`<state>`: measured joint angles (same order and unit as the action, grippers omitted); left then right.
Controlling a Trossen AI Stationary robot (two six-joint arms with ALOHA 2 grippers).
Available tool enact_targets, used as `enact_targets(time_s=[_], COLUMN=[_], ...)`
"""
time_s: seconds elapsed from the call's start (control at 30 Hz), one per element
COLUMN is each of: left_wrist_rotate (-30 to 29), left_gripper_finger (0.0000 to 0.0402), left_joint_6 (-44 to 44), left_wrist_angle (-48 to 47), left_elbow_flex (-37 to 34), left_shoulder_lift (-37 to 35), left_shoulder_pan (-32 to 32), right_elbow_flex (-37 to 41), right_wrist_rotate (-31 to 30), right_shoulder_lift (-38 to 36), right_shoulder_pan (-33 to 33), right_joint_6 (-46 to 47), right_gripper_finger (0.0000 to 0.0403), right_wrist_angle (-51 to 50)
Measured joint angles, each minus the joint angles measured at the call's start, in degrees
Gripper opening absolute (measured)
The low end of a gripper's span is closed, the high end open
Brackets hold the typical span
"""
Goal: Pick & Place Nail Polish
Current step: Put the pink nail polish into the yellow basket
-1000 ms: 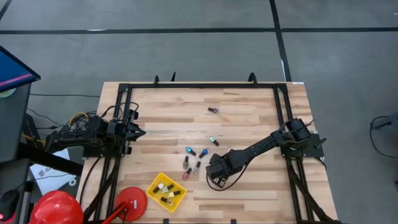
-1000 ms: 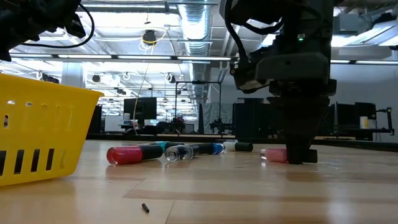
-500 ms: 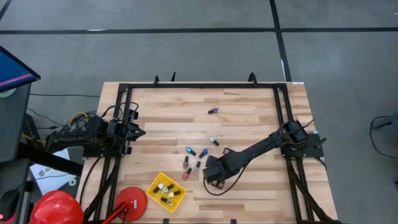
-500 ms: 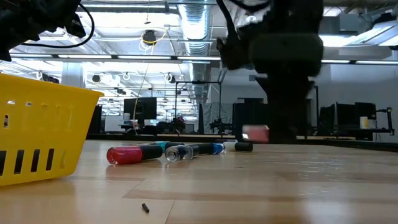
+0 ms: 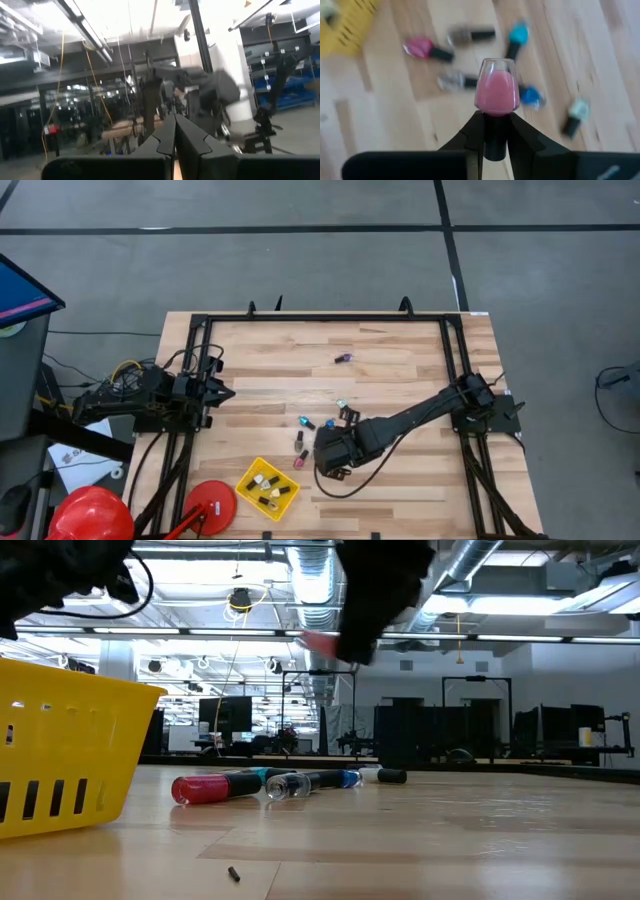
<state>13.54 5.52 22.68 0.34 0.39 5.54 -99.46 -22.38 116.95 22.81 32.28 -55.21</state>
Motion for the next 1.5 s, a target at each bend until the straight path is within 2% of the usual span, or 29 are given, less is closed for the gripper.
enact_targets(time_s=[0.07, 0.2, 0.33, 0.43, 0.57, 0.7, 1.03, 1.33, 1.5], left_wrist_rotate=[-0.1, -0.5, -4.2, -5.7, -6.0, -6.1, -6.1, -6.1, -6.0], left_gripper_finger=[0.0001, 0.0001, 0.0001, 0.0001, 0.0001, 0.0001, 0.0001, 0.0001, 0.0001], left_joint_6=[0.0, -0.1, -0.2, -0.2, -0.2, -0.2, -0.2, -0.2, -0.2], left_wrist_angle=[-4.5, -20.0, -20.2, -20.5, -20.6, -20.7, -20.8, -20.8, -20.8], left_elbow_flex=[0.0, 0.1, 0.1, 0.1, 0.1, 0.1, 0.1, 0.1, 0.1], left_shoulder_lift=[0.0, 0.0, 1.3, 1.2, 0.6, 0.0, -0.4, -0.4, -0.4], left_shoulder_pan=[0.0, 0.0, 0.1, 0.1, 0.1, 0.1, 0.1, 0.1, 0.1], right_elbow_flex=[-0.2, -0.4, -0.4, -0.4, -0.6, -0.5, -0.8, -0.6, -0.3], right_wrist_rotate=[-0.1, -0.1, 0.2, 2.5, 3.4, 7.1, 13.5, 18.8, 19.6], right_shoulder_lift=[0.0, 0.0, 0.3, 0.5, 1.6, 3.3, 8.5, 10.9, 12.0], right_shoulder_pan=[-0.1, 0.0, 0.0, 0.1, 0.5, 1.1, 1.4, 2.0, 1.9], right_joint_6=[-2.5, -6.8, -10.6, -14.9, -19.4, -23.5, -32.8, -37.2, -37.4], right_gripper_finger=[0.0046, 0.0046, 0.0046, 0.0046, 0.0046, 0.0046, 0.0046, 0.0046, 0.0046], right_wrist_angle=[3.0, 10.0, 17.9, 23.5, 32.1, 38.7, 50.4, 53.0, 52.9])
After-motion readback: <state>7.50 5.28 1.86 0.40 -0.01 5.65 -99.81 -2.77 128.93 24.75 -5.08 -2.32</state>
